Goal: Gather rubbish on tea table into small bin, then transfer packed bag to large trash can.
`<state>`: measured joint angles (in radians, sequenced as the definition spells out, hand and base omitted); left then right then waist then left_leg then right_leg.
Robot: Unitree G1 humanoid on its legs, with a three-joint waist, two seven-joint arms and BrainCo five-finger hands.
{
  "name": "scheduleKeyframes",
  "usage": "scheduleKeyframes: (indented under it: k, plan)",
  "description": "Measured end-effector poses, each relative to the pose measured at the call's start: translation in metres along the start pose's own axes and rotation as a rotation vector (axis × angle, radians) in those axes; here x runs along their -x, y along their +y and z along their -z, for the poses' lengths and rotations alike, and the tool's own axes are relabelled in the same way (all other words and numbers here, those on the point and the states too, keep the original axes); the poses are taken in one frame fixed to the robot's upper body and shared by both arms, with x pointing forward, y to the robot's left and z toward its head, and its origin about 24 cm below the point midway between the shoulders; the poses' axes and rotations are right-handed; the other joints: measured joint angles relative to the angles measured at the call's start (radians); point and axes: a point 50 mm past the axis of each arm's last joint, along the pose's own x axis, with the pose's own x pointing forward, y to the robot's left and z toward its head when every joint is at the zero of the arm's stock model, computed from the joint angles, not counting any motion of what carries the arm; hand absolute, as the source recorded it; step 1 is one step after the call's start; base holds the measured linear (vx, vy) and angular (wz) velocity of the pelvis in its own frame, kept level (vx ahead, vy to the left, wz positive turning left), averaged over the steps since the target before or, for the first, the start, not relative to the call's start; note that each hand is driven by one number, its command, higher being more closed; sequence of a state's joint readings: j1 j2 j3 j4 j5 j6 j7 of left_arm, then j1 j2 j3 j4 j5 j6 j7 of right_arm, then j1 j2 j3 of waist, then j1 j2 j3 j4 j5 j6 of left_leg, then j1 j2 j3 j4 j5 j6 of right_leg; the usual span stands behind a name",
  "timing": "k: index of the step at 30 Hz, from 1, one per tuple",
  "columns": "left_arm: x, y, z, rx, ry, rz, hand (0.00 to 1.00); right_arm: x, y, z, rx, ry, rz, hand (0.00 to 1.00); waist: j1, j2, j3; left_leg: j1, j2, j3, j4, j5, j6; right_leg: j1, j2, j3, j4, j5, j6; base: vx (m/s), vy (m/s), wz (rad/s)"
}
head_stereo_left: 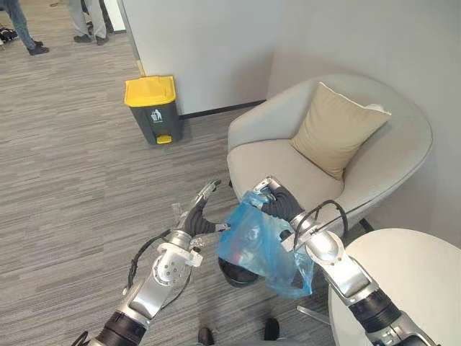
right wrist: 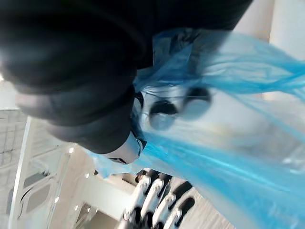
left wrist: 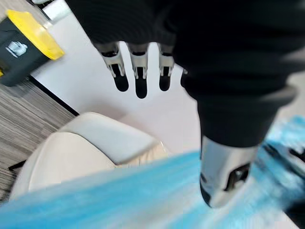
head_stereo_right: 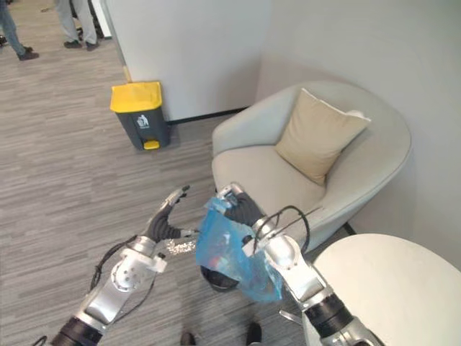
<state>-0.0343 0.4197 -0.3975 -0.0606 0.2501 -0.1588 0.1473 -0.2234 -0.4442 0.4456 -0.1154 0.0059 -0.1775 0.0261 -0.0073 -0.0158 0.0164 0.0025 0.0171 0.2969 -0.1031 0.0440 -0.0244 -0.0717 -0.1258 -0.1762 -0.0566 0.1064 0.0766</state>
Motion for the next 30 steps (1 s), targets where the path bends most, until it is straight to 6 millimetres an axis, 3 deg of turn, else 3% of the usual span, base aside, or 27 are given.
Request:
scheduleKeyframes:
  k: [15,30]
  plan:
    - [-0.012,-0.015,-0.017,-0.034,-0.097,0.167,0.0,-0.01,0.012,-0.019,-0.059,-0.088,-0.1,1.0,-0.005,-0.005,-0.021,0.012,-0.001,0.018,0.0,0.0,0.0,0.0,0.001,0.021,0.0,0.0,0.0,0.0,-0.014,-0.04]
    - [-0.009,-0.042,0.009,0.003,0.031,0.241,0.0,-0.035,0.035,-0.05,-0.211,-0.232,-0.149,1.0,-0.006,-0.017,-0.047,0.015,-0.002,0.022,-0.001,0.001,0.001,-0.002,0.001,0.027,0.004,-0.001,-0.001,0.0,-0.003,0.0]
